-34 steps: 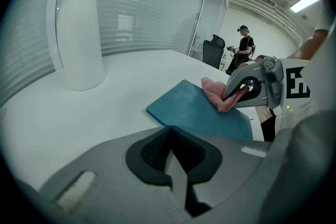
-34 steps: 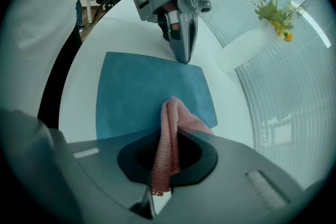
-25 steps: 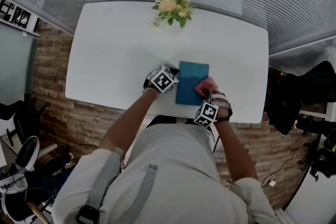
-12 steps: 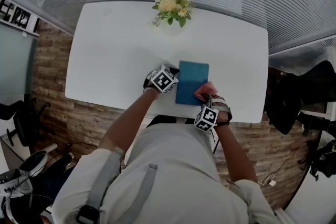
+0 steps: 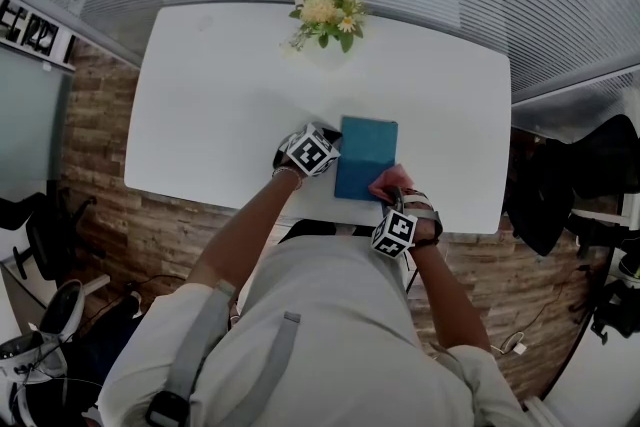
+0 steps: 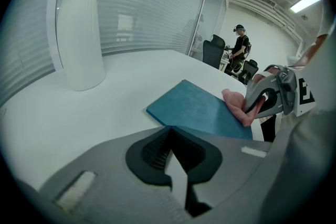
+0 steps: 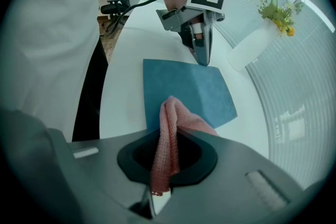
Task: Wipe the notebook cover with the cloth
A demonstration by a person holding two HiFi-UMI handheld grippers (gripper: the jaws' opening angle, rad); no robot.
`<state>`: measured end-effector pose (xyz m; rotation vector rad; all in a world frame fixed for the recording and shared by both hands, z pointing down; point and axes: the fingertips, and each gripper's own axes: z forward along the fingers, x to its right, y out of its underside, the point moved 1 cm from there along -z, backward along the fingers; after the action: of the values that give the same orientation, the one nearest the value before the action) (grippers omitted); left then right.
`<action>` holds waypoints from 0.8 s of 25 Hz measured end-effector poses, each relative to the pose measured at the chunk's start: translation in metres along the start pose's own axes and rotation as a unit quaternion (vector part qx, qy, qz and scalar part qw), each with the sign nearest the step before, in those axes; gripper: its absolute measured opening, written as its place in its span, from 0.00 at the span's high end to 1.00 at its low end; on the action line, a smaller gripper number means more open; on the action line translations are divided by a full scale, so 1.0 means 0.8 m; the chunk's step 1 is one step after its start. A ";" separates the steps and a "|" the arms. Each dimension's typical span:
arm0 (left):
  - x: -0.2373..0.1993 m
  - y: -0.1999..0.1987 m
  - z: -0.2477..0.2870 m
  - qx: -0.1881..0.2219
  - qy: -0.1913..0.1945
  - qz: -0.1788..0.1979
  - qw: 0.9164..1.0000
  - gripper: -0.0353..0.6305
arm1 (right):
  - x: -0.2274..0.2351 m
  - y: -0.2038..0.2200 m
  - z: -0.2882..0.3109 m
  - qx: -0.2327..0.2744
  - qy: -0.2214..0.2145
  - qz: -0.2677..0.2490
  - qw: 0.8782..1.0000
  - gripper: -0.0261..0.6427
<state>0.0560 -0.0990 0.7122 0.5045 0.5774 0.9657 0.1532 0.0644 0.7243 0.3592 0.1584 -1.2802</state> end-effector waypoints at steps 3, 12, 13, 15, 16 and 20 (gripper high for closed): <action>0.001 0.000 0.001 0.000 0.000 0.000 1.000 0.94 | -0.006 0.002 -0.002 0.001 -0.008 -0.001 1.000 0.94; -0.001 0.001 0.003 0.002 -0.002 0.004 1.000 0.94 | -0.013 0.000 -0.007 0.012 -0.035 0.018 0.999 0.94; 0.000 0.001 0.002 0.004 -0.003 0.004 1.000 0.94 | -0.010 -0.002 -0.010 0.023 -0.041 0.039 0.998 0.93; 0.000 0.001 -0.003 0.011 -0.005 -0.007 1.000 0.94 | 0.004 -0.011 -0.022 0.056 -0.042 0.099 0.993 0.93; 0.001 0.000 -0.008 0.019 -0.007 -0.017 1.000 0.94 | 0.016 -0.015 -0.031 0.073 -0.035 0.131 0.988 0.93; 0.012 -0.015 -0.037 0.063 -0.024 -0.028 0.997 0.94 | 0.072 -0.032 -0.077 0.147 0.007 0.251 0.957 0.92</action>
<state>0.0482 -0.0924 0.6810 0.6193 0.6088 0.8652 0.1507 0.0274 0.6446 0.6205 -0.1110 -0.7938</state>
